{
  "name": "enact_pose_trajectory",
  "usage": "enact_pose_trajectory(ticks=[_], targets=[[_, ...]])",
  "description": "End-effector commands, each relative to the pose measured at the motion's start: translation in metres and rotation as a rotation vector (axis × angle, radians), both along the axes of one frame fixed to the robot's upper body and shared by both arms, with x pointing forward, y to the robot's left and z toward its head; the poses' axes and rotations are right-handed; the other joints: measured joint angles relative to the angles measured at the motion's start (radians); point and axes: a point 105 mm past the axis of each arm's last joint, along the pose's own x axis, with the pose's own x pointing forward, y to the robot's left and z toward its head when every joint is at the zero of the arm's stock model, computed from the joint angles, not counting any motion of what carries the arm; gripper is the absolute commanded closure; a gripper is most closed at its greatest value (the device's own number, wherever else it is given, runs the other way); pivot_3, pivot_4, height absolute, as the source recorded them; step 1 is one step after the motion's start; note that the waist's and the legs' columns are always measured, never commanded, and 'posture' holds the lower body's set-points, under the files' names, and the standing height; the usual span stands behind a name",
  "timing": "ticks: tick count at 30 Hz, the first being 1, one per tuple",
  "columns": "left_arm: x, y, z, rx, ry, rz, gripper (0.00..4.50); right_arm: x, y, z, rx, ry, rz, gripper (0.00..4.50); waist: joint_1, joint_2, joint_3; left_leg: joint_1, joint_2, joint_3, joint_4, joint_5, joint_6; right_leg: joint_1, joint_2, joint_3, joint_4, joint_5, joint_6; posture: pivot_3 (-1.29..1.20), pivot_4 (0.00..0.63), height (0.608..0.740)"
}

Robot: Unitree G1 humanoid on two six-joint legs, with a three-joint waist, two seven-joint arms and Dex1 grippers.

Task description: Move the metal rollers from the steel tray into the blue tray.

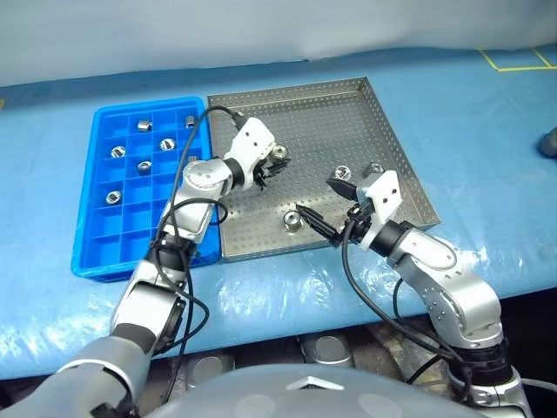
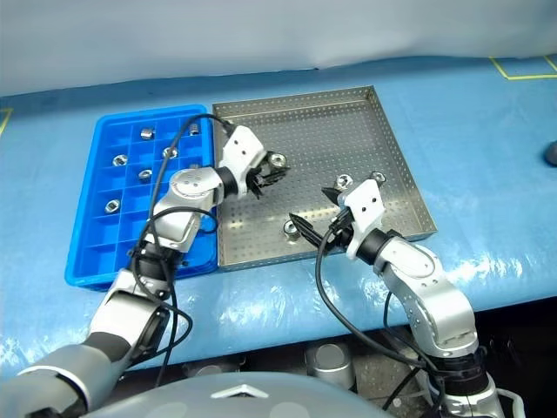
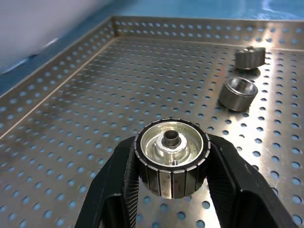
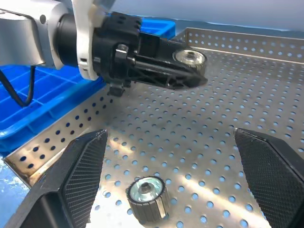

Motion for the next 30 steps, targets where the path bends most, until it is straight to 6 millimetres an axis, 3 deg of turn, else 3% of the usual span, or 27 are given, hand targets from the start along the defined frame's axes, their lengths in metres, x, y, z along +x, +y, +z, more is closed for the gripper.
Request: enact_pose_trajectory(ticks=[1, 8, 14, 19, 27, 30], targets=[[-0.007, 0.037, 0.028, -0.042, -0.106, 0.182, 2.81, -0.002, 0.012, 0.010, 0.014, -0.028, 0.075, 0.00, 0.008, 0.000, 0.000, 0.000, 0.000, 0.000, 0.000, 0.000, 0.000, 0.000, 0.000, 0.000, 0.000, 0.000, -0.001, -0.11, 0.150, 0.740], [-0.041, 0.108, 0.032, -0.041, -0.164, 0.542, 2.81, 0.005, 0.037, 0.004, 0.023, -0.006, 0.195, 0.00, 0.054, 0.000, 0.000, 0.000, 0.000, -0.001, 0.001, 0.001, -0.001, 0.001, 0.000, -0.001, 0.000, 0.001, -0.001, -0.04, 0.150, 0.740], [-0.068, 0.141, 0.017, 0.001, -0.125, 0.732, 2.81, 0.005, 0.053, 0.002, 0.033, 0.002, 0.272, 0.00, 0.097, -0.001, 0.000, 0.000, 0.000, -0.001, 0.000, 0.001, -0.001, 0.000, 0.000, -0.002, 0.000, 0.002, -0.002, 0.01, 0.150, 0.740], [-0.082, 0.148, -0.009, 0.013, -0.030, 0.798, 2.81, 0.005, 0.059, 0.002, 0.037, 0.002, 0.308, 0.00, 0.119, -0.001, 0.000, 0.001, 0.000, -0.001, 0.000, 0.001, -0.001, 0.001, -0.001, -0.002, 0.000, 0.002, -0.002, 0.04, 0.150, 0.740], [-0.081, 0.142, -0.032, -0.011, 0.073, 0.814, 2.81, -0.001, 0.065, 0.001, 0.037, 0.009, 0.352, 0.00, 0.126, -0.001, 0.000, 0.001, 0.000, -0.001, 0.000, 0.001, -0.001, 0.001, -0.001, -0.003, 0.000, 0.002, -0.002, 0.03, 0.150, 0.740], [-0.079, 0.140, -0.034, -0.027, 0.088, 0.801, 1.79, -0.002, 0.065, 0.000, 0.038, 0.009, 0.348, 0.00, 0.122, -0.001, 0.000, 0.001, 0.000, -0.001, 0.000, 0.001, -0.001, 0.001, -0.001, -0.003, 0.000, 0.002, -0.002, 0.01, 0.150, 0.740]])
